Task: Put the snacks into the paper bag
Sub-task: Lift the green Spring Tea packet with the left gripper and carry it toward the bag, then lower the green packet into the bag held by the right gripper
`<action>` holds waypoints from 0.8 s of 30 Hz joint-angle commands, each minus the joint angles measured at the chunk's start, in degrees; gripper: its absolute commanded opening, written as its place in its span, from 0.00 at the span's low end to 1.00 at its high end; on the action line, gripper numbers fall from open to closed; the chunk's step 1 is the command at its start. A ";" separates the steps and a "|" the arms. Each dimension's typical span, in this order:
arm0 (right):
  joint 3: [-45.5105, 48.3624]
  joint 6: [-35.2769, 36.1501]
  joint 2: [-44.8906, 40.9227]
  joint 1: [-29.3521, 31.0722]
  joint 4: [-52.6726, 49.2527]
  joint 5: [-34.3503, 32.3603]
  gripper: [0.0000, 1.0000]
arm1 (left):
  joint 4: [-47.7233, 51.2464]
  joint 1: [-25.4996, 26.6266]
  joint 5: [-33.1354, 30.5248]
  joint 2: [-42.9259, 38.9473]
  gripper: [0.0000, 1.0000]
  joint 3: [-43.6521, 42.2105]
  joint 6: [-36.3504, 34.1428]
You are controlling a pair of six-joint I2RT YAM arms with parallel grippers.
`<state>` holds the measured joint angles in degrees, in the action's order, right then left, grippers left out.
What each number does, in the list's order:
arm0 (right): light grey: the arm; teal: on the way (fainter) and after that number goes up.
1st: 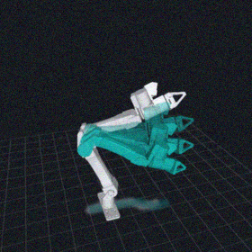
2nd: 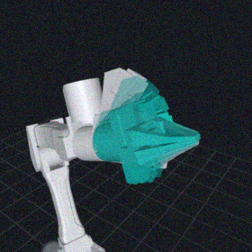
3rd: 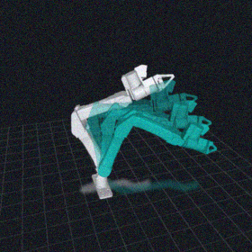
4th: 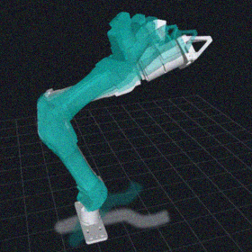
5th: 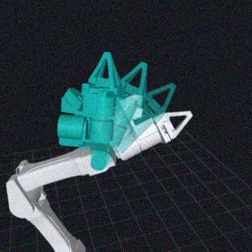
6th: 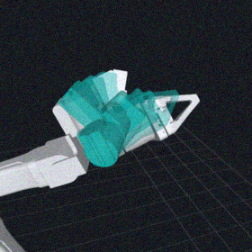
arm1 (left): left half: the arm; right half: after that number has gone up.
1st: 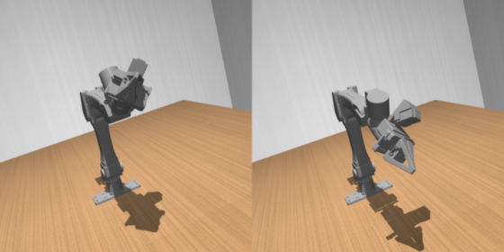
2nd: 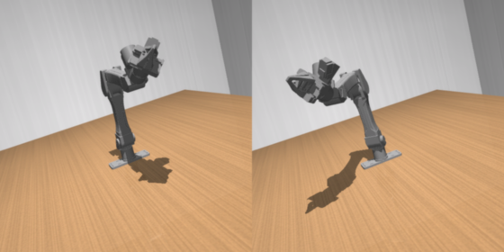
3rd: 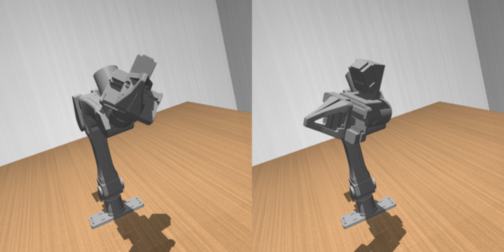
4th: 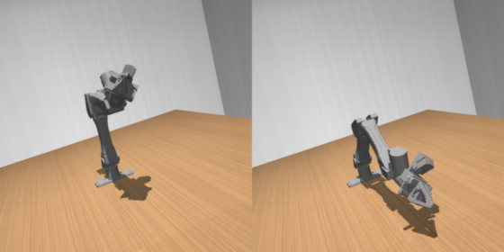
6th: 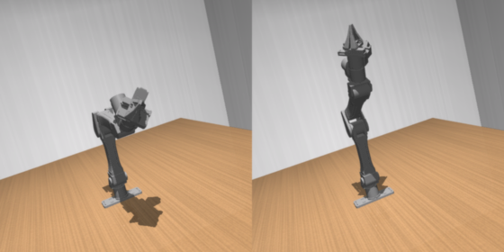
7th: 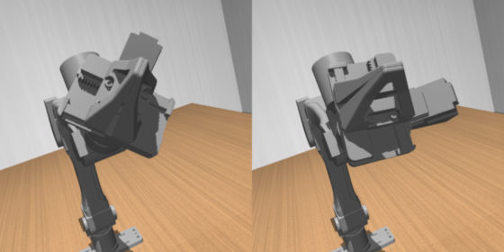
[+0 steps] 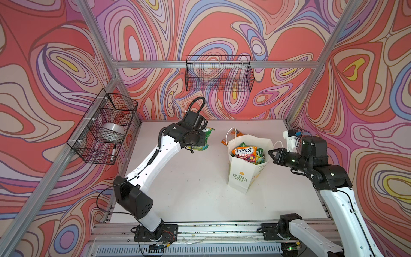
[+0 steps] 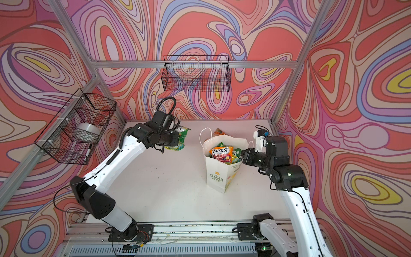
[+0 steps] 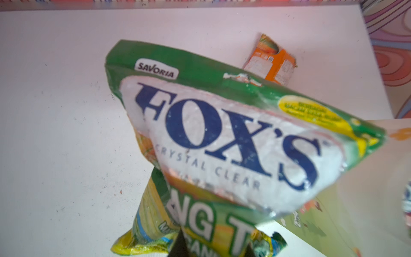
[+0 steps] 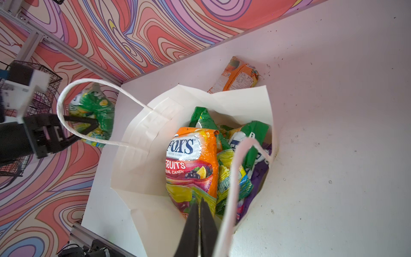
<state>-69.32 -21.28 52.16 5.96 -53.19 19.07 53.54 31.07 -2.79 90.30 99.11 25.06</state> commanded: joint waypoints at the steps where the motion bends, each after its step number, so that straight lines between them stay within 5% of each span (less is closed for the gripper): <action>1: -0.89 0.41 -0.77 -0.08 2.01 0.44 0.00 | -2.56 0.04 2.14 -6.82 0.14 0.33 2.16; 5: -0.91 0.45 -0.31 -0.03 2.51 0.63 0.00 | -4.91 0.99 7.84 -11.36 0.15 2.16 3.37; 10: -0.83 0.45 0.24 -0.07 3.22 0.94 0.00 | -6.86 8.68 8.54 -11.02 0.15 8.33 2.13; 24: -0.42 0.36 0.40 -0.07 2.92 0.82 0.00 | -8.94 23.53 8.17 6.33 0.15 26.43 -0.43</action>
<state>-69.32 -21.23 52.80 5.96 -52.25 19.35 47.27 52.60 5.34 93.84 121.47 26.20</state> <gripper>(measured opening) 0.047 0.156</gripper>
